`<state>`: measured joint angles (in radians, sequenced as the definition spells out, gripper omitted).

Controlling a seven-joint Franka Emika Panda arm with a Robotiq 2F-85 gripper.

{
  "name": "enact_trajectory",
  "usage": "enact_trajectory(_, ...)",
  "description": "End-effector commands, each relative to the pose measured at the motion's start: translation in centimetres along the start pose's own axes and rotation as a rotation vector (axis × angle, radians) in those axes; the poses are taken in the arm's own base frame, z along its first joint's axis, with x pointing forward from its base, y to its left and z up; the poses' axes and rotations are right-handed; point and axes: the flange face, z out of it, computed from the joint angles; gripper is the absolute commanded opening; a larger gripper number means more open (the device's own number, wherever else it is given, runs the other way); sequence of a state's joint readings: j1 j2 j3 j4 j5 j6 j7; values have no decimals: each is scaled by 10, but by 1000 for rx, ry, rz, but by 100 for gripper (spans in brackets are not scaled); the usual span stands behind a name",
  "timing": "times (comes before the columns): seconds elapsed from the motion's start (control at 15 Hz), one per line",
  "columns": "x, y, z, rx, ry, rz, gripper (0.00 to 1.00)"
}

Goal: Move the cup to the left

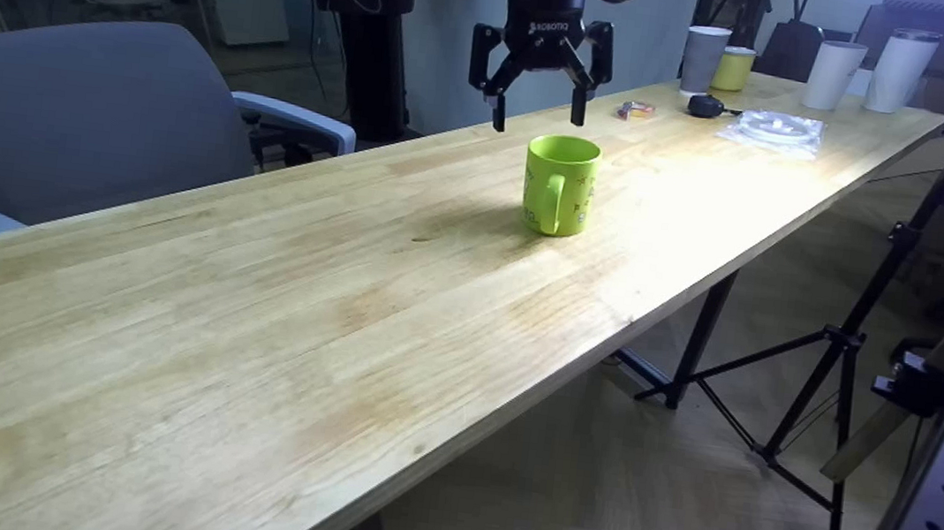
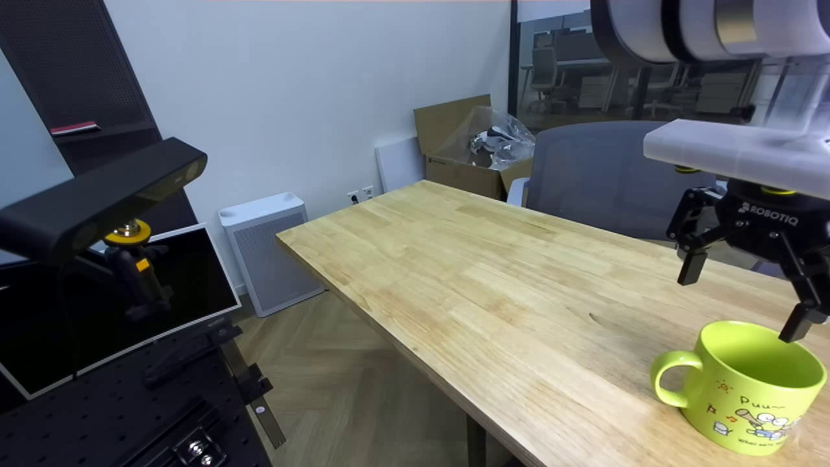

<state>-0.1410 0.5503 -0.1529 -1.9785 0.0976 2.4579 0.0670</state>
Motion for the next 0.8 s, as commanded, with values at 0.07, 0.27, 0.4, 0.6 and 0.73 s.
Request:
enact_trajectory(0.07, 14, -13, 9, -17, 9, 27, 100)
enact_trajectory(0.27, 16, -12, 20, -21, 9, 29, 100)
enact_trajectory(0.4, 17, -10, 27, -24, 8, 34, 100)
enact_trajectory(0.6, 18, -7, 38, -32, 3, 46, 100)
enact_trajectory(0.73, 19, -5, 44, -36, 0, 47, 75)
